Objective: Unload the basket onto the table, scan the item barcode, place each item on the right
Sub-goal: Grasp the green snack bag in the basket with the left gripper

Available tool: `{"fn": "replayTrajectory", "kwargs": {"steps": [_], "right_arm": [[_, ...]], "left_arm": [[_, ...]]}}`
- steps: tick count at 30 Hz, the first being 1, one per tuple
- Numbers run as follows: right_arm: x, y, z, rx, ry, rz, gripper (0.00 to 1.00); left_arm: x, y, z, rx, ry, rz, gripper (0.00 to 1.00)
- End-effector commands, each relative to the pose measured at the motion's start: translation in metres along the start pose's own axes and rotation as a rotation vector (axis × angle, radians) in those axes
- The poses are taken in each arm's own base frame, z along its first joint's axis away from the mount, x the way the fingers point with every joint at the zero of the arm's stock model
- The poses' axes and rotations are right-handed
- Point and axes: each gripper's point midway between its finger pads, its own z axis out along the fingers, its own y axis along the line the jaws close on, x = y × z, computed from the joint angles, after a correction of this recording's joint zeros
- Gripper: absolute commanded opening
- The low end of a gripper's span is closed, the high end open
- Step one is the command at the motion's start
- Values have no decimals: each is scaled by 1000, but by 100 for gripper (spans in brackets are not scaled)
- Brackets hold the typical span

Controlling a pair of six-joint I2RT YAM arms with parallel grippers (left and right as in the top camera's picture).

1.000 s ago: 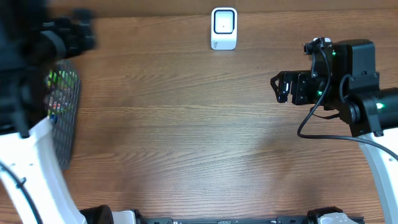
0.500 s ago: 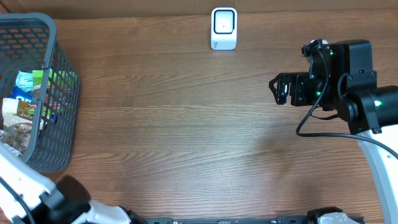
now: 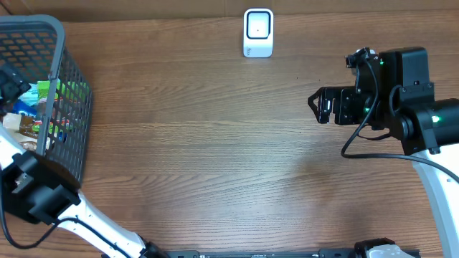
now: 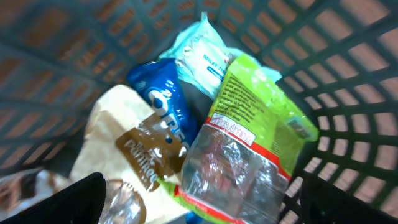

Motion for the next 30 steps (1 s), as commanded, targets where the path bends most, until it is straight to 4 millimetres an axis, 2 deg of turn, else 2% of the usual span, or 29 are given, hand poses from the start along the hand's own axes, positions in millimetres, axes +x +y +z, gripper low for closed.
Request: {"fn": "replayTrajectory", "kwargs": {"steps": [1, 5, 10, 14, 18, 20, 22, 25, 26, 28, 30], "right_arm": [[-8, 6, -7, -16, -25, 3, 100], [-5, 6, -6, -14, -12, 7, 99], [-3, 5, -6, -12, -3, 13, 99], [-2, 5, -6, -12, -2, 14, 99], [-2, 6, -6, -13, -1, 14, 99], [-2, 6, -6, -13, -2, 14, 99], [-2, 5, -6, -13, -2, 13, 99], [-2, 5, -6, -12, -2, 14, 99], [-2, 5, -6, -12, -2, 14, 99], [-2, 6, -6, -13, -2, 14, 99], [-2, 6, -6, -16, -1, 14, 98]], "left_arm": [[6, -13, 30, 43, 45, 73, 91], [23, -14, 64, 54, 123, 70, 88], [51, -27, 106, 67, 235, 87, 80], [65, -35, 120, 65, 282, 103, 73], [66, -35, 121, 59, 285, 100, 4], [66, -35, 119, 56, 290, 83, 4], [63, -36, 111, 52, 286, 58, 4], [45, -35, 86, 32, 235, 43, 4], [35, -33, 71, 12, 200, 29, 4], [7, -33, 25, -14, 95, -3, 4], [-11, -34, -20, -24, 3, -32, 4]]}}
